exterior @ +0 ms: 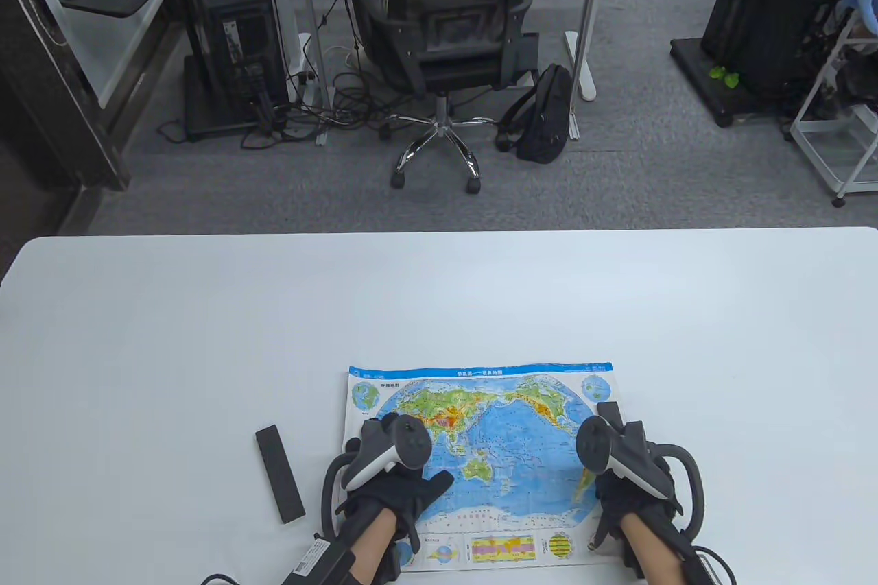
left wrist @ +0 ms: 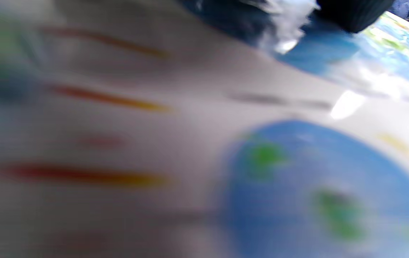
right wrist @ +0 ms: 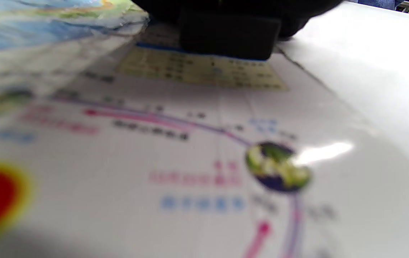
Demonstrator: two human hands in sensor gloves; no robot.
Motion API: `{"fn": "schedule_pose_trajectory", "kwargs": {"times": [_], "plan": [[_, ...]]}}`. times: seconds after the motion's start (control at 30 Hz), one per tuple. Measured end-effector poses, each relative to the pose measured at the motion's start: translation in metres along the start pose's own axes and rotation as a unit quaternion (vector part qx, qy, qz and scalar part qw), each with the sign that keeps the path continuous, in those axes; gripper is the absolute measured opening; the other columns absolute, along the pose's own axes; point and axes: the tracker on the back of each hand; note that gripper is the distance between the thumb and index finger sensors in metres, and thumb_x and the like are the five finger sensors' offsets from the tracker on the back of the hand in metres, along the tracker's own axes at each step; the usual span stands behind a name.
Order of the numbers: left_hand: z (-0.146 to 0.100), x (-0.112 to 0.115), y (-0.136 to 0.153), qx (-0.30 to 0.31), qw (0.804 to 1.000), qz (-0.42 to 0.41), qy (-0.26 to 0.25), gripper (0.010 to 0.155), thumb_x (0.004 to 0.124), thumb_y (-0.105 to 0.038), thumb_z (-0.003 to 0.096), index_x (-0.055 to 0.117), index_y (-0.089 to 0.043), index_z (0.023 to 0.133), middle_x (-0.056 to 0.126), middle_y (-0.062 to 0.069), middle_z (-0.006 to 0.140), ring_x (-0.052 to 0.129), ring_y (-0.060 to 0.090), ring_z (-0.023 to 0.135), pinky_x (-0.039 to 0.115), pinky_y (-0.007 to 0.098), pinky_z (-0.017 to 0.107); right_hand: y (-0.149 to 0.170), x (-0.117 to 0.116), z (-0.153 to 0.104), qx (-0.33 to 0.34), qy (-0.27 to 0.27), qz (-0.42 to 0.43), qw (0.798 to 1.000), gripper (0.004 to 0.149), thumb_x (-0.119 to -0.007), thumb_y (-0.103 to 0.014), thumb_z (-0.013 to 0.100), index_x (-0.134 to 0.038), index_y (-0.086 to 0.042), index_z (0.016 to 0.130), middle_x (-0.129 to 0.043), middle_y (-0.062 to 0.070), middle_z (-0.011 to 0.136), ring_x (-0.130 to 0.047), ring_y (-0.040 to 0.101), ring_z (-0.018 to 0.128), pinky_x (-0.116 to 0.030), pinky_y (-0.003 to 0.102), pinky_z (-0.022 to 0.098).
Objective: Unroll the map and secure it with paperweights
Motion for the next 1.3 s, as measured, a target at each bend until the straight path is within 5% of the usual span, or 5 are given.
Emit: {"fn": "schedule_pose_trajectory", "kwargs": {"times": [0.3,0.97,1.3], "plan": [[-0.013,-0.004,0.036,-0.02,1.0,0.004,-0.013,0.083,0.05,-0.067,0.0518,0.0,-0.027,0.104,-0.011,0.01,0.107,-0.008,0.039,0.096,0.002,0.065,0.06,-0.001,0.0,0.0,0.0,-0.001,-0.004,1.0,0.054,-0.067,-0.017,0.054,-0.043,-0.002,0.1,-0.047,0.039,0.102,-0.067,0.052,0.07,-0.073,0.05,0.044],[-0.018,-0.017,0.064,-0.009,0.998,-0.015,-0.054,0.063,0.058,-0.049,0.056,0.024,-0.033,0.107,0.013,-0.001,0.115,0.004,0.039,0.101,0.006,0.064,0.062,0.0,-0.001,0.0,0.001,-0.005,0.004,1.0,0.055,-0.067,-0.017,0.054,-0.042,-0.002,0.101,-0.046,0.039,0.103,-0.065,0.052,0.071,-0.072,0.051,0.046],[-0.018,-0.02,0.065,-0.007,0.998,-0.027,-0.05,0.065,0.061,-0.048,0.0556,0.025,-0.033,0.107,0.015,0.0,0.115,0.011,0.04,0.103,0.011,0.064,0.064,0.001,0.006,-0.001,-0.011,-0.044,0.037,0.998,0.06,-0.066,-0.027,0.057,-0.038,-0.004,0.104,-0.034,0.037,0.107,-0.056,0.055,0.082,-0.06,0.062,0.054]]}}
Point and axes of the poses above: the tracker on the back of each hand, its own y axis roughly to the little-finger side, its own z axis roughly from the wrist to the fingertips, x = y × z
